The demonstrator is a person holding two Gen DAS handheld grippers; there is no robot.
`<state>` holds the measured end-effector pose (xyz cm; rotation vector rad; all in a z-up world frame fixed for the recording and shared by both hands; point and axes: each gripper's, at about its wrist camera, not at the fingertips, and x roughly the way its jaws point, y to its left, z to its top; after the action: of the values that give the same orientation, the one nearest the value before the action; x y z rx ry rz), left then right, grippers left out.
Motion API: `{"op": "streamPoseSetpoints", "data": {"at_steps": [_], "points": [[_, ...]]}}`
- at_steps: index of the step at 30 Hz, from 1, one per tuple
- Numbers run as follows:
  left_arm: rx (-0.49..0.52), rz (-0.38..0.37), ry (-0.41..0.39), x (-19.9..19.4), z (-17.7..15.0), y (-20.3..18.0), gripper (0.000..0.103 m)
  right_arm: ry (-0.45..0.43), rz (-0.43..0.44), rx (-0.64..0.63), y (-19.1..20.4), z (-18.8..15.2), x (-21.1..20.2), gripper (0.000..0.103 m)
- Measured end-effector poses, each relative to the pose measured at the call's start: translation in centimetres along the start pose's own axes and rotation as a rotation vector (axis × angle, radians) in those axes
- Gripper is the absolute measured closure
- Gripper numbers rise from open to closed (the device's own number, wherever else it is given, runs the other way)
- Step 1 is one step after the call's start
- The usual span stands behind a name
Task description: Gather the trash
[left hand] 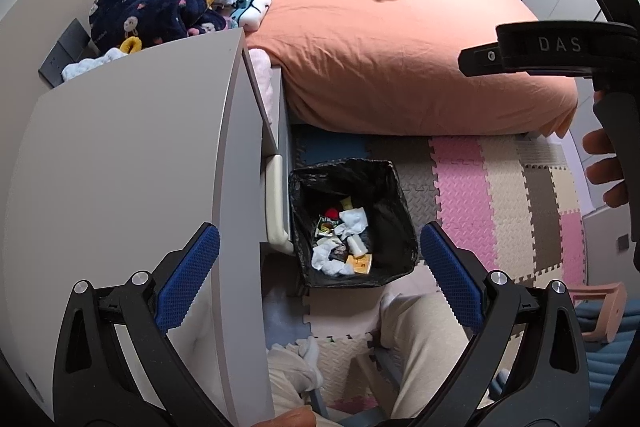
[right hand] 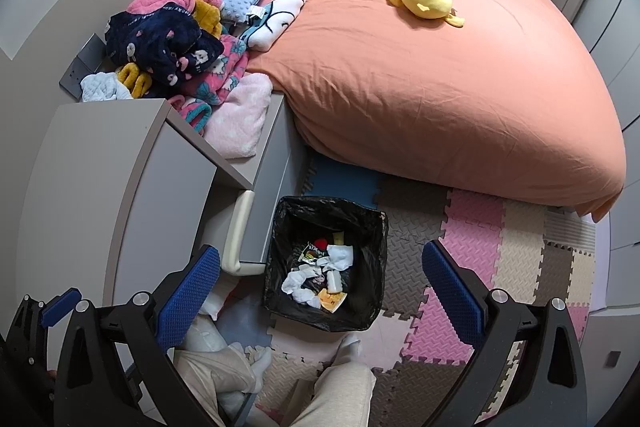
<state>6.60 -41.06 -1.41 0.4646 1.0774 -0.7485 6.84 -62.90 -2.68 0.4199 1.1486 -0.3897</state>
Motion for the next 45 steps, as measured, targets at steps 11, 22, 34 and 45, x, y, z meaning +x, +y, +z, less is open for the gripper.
{"op": "streamPoseSetpoints", "data": {"at_steps": [11, 22, 34, 45], "points": [[0.002, -0.005, -0.011, -0.5, -0.2, 0.1, 0.006, -0.001, 0.000, -0.002, 0.4, -0.1, 0.0, 0.002], [0.009, 0.001, -0.027, -1.1, -0.3, 0.0, 0.006, -0.003, -0.001, -0.002, 0.6, -0.2, -0.1, 0.002], [0.006, 0.002, -0.026, -1.2, -0.2, 0.1, 0.006, -0.002, -0.003, -0.001, 0.8, -0.3, -0.1, 0.002], [-0.011, -0.039, -0.089, -1.6, -0.6, 0.5, 0.006, 0.001, -0.003, 0.003, 0.9, -0.4, 0.0, 0.002]]}}
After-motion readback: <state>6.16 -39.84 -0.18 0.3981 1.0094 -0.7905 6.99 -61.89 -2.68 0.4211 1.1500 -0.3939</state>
